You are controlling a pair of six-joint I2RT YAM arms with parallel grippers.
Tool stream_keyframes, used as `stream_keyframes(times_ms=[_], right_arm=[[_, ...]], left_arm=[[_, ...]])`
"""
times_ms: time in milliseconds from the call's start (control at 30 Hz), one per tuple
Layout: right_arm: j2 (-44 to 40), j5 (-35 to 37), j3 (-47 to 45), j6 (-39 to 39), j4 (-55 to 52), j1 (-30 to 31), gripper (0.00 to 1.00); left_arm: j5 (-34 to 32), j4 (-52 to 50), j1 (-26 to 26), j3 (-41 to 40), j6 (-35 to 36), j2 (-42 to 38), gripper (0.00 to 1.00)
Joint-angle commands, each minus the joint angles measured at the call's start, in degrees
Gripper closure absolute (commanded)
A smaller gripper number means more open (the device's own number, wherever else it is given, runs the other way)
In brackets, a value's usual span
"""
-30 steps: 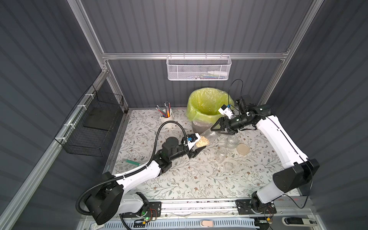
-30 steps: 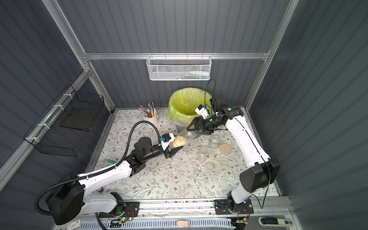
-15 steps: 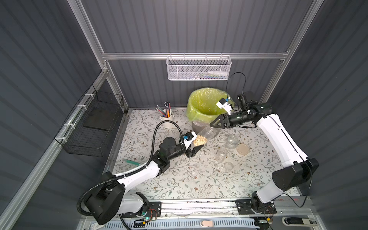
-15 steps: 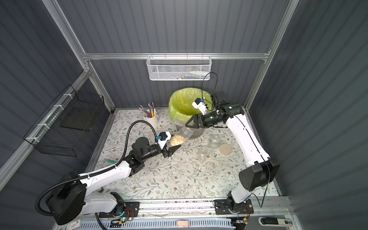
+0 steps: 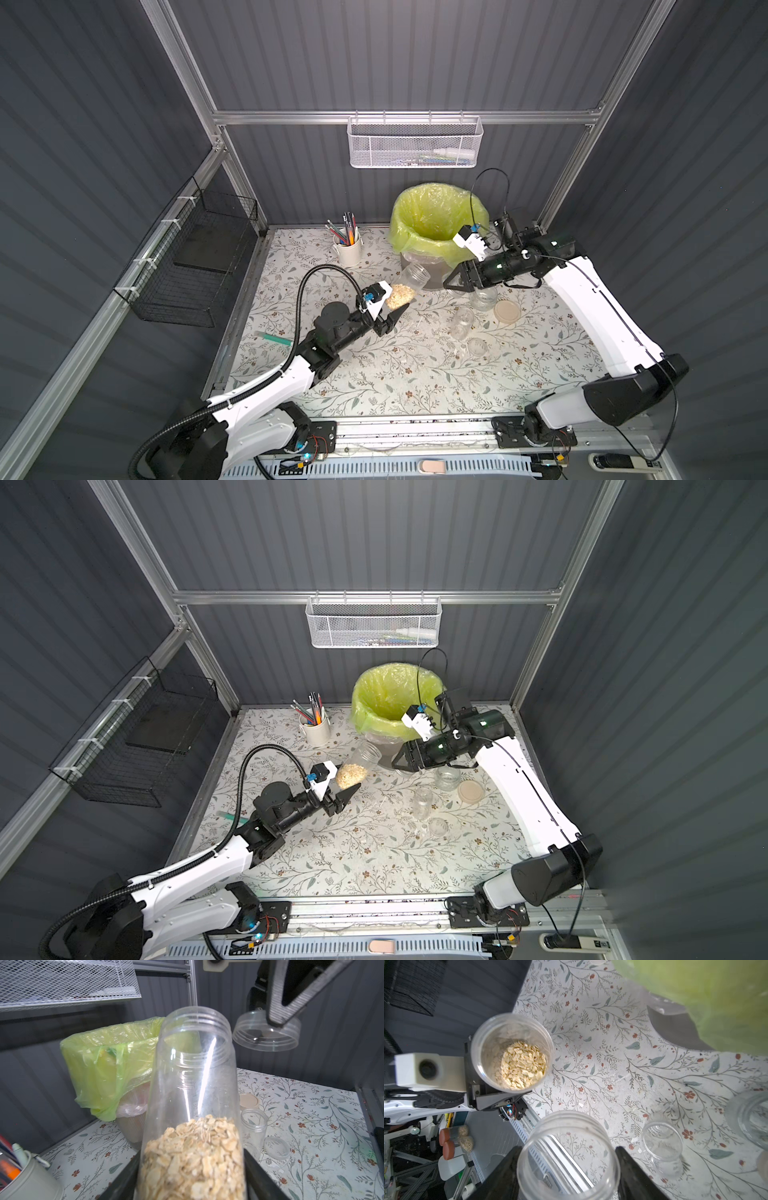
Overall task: Empty expired oatmeal from jars
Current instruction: Place the lid at the center of the board.
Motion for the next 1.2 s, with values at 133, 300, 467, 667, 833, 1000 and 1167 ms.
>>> stream_keyframes(times_ms=[133,300,467,667,833,1000,1167], right_arm=[[-4.9,18.4,-10.7,8.4,1.2,10.2,0.73],[-7.4,25.0,-18.9,14.9,6.0,17.7,0.72],[-4.8,32.8,-23.8,21.7,9.8,25.6,0.72],[5.2,38.5,-23.2,24.8,11.6,32.8,0.71],[7.7,37.3,-25.6,24.7,19.6,33.9,0.71],[11.3,37.3,-27.6,24.0,23.5,33.6,0.71],[14.8,34.7,-31.8,24.3,30.8,33.0,0.7]], left_arm=[[-8.4,-2.5,0.1,-4.5,-4.0,-8.5,1.0],[-10.0,-3.4,0.2,-6.6,-4.9,-11.5,1.0],[-12.1,-4.7,0.1,-8.4,-5.4,-15.0,0.99],[-13.2,-5.6,0.1,-9.9,-6.2,-17.8,0.99],[-14.9,-6.3,0.1,-11.9,-6.1,-20.3,0.99],[-15.7,-7.7,0.2,-12.8,-6.8,-22.5,0.99],[-17.9,-7.2,0.1,-14.0,-7.3,-23.5,0.99]])
